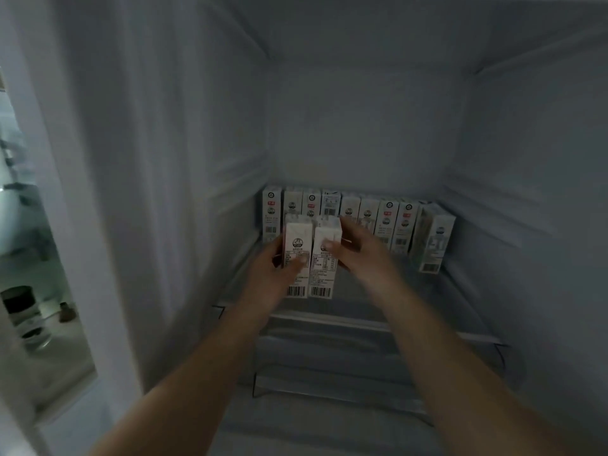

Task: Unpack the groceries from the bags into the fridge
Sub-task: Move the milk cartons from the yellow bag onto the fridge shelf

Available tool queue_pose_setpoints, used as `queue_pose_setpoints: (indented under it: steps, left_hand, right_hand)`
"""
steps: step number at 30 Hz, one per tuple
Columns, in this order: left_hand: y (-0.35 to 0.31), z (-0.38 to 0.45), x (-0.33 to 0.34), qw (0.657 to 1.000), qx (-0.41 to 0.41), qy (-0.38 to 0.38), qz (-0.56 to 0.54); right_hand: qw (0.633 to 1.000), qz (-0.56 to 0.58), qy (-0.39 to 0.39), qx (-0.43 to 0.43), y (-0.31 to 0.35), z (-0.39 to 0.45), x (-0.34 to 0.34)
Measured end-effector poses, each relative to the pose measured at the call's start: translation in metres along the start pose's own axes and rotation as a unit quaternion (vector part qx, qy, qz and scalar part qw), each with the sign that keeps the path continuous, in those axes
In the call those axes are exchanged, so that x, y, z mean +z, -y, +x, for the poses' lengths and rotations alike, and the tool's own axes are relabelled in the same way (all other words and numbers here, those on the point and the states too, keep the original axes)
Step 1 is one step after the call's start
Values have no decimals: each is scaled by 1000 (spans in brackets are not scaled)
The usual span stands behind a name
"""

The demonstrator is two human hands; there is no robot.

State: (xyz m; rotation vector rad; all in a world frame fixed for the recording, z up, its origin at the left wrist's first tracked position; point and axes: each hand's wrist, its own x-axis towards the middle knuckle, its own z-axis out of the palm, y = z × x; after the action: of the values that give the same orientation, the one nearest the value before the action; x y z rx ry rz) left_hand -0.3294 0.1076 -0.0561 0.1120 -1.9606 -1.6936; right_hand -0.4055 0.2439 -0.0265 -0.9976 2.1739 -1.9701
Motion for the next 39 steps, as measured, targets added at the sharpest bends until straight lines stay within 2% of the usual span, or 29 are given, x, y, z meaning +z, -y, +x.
queue_pose_setpoints:
  steps: [6,11,17,23,29,33,39]
  left_hand:
    - [1,10,-11,997,-13,28,69]
    - [2,7,-17,986,-1,41,163]
    - [2,11,-3,985,19,31,167]
    - [6,32,29,986,22,59,151]
    - [9,63,75,977,68,85,181]
    - [14,80,100,979,64,84,176]
    - [18,94,123,976,75,84,188]
  right_hand:
    - [1000,-5,18,19,-6,-1,-3]
    - [992,-115,43,40,-21,-12,-3]
    - [975,-217,-13,-39,-36,-18,0]
    - [963,-262,-57,-2,-41,-8,-27]
    - [943,-317,-93,44,-49,11,-62]
    - [904,-410,-101,68,-49,25,-84]
    - [817,-550,-90,148,-50,38,-106]
